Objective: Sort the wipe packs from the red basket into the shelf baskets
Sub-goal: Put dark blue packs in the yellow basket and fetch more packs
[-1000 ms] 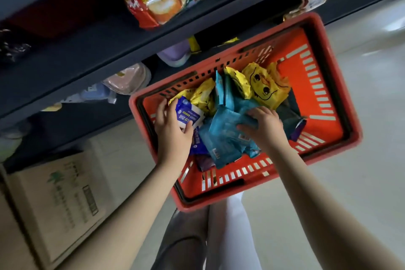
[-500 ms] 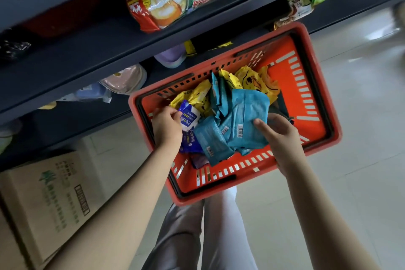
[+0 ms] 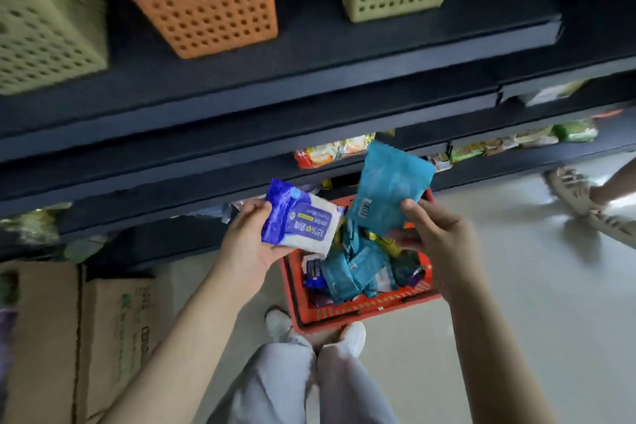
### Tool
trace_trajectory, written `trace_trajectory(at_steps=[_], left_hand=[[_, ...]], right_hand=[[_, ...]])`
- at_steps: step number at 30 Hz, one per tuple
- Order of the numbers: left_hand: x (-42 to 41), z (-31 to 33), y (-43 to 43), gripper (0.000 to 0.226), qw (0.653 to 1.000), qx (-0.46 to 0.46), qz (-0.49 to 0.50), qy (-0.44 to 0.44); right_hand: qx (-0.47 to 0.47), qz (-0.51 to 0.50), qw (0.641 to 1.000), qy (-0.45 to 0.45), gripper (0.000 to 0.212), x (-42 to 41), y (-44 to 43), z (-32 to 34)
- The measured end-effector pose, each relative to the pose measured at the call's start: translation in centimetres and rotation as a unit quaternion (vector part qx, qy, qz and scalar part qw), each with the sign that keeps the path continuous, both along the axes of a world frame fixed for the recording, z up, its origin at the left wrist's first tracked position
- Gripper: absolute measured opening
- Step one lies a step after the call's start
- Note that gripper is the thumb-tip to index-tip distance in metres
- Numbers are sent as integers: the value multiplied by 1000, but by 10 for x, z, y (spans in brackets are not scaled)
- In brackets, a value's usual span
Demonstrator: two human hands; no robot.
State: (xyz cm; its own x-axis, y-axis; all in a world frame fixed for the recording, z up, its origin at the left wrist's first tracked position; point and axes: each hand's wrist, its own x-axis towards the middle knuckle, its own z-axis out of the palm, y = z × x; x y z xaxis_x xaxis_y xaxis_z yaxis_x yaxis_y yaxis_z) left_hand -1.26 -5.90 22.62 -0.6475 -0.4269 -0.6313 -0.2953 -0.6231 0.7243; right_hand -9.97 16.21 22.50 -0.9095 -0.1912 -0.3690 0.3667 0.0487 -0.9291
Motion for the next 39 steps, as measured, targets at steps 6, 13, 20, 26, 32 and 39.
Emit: trace_trajectory(at_steps=[6,13,20,26,32,39], left_hand=[[38,112,-43,17,990,43,50,125],[63,179,-143,14,982,-19,84,168],[78,200,-239,14,977,-50,39,203],[81,208,-287,30,975,23,6,221],[51,216,-309,28,976,47,-6,214],[-22,220,-333,36,979,-26,9,200]], right_hand=[[-102,38,993,37,35,10,-73,115],[-79,32,988,128,15,23,-173,173],[-158,-29,982,103,42,50,-268,184],[-262,-57,963,-4,24,55,-304,189],[-231,-112,966,15,22,21,-322,198],[-210,-133,968,-19,39,-63,-341,198]])
